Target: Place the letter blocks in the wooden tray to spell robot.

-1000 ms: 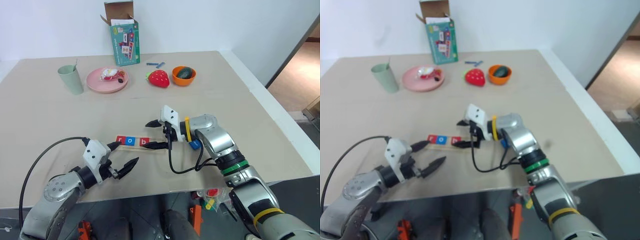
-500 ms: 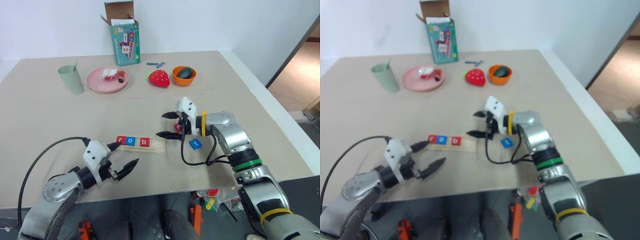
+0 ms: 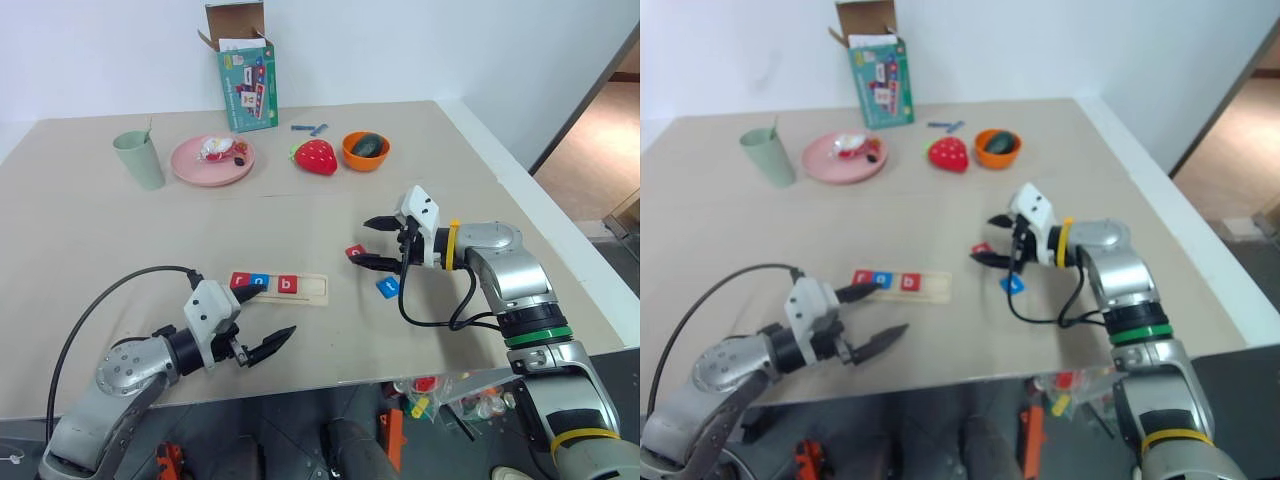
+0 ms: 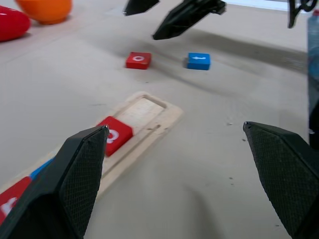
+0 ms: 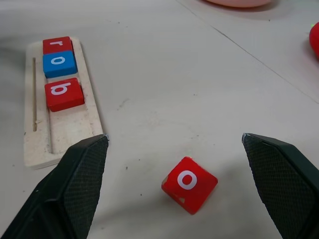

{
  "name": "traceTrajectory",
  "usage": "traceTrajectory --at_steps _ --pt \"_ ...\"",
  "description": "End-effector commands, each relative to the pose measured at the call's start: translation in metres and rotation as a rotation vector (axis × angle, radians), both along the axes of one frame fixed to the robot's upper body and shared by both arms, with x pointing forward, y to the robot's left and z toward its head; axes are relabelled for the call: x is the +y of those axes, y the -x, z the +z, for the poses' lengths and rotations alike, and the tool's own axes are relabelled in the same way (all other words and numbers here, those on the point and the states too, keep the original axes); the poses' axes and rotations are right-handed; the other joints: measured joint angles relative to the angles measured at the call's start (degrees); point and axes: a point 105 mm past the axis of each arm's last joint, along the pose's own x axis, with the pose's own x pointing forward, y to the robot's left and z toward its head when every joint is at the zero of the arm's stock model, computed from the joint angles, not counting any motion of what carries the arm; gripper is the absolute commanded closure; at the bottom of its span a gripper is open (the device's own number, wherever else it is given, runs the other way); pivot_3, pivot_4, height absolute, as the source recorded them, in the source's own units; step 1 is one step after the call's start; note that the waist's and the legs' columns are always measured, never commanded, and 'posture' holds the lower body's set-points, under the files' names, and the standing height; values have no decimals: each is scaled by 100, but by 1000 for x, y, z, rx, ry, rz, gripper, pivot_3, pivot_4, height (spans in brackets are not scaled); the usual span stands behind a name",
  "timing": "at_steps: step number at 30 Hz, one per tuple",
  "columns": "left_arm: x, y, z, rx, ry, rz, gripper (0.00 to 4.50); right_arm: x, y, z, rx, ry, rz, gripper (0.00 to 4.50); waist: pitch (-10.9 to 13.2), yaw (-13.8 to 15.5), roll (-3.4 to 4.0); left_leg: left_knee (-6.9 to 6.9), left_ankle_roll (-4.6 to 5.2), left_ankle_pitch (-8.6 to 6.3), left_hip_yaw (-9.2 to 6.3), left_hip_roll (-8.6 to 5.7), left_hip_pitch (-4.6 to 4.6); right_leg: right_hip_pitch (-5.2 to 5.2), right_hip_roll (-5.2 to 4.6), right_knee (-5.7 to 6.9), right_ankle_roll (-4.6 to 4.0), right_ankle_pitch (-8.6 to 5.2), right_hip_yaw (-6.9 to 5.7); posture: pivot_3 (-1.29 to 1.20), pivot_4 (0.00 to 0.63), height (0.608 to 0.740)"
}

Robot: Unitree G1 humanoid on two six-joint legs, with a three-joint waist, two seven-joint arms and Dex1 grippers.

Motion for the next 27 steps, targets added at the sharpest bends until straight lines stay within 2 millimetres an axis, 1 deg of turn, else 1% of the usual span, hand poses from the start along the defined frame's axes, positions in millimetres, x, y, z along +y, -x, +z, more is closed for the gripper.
traceTrajectory --at_steps 1,7,11,15,19,22,27 --pt "-3 2 9 -37 -7 -38 0 -6 -5 9 -42 8 -10 53 0 0 0 0 0 0 1 0 0 1 0 0 0 0 1 0 150 740" --pt "-10 4 12 -44 -9 -78 0 -12 -15 -3 -25 77 -4 53 1 -1 1 1 0 0 8 -4 0 0 -5 0 1 0 7 0 150 740" --pt "-10 5 11 -46 -16 -83 0 -9 -19 0 -31 92 12 53 2 -1 3 0 0 0 7 -3 1 -1 -3 0 1 1 7 0 150 740" --pt "-10 6 10 -43 -16 -72 0 1 -16 4 -34 75 61 53 2 -1 3 0 0 0 6 -2 0 -1 -3 0 1 1 6 0 150 740" --pt "-10 7 9 -42 -17 -70 0 -1 -17 0 -36 125 88 53 3 -1 4 0 1 0 4 -4 0 0 -6 0 1 1 5 0 150 740" --pt "-10 7 9 -41 -17 -69 0 -3 -20 2 -45 167 117 53 3 0 4 0 1 0 6 -4 0 0 -7 0 1 1 7 0 150 740" --pt "-13 8 9 -39 -12 -75 0 -2 -24 -2 -55 248 164 53 4 -1 6 1 0 0 5 -5 1 0 -8 0 1 1 5 0 150 740"
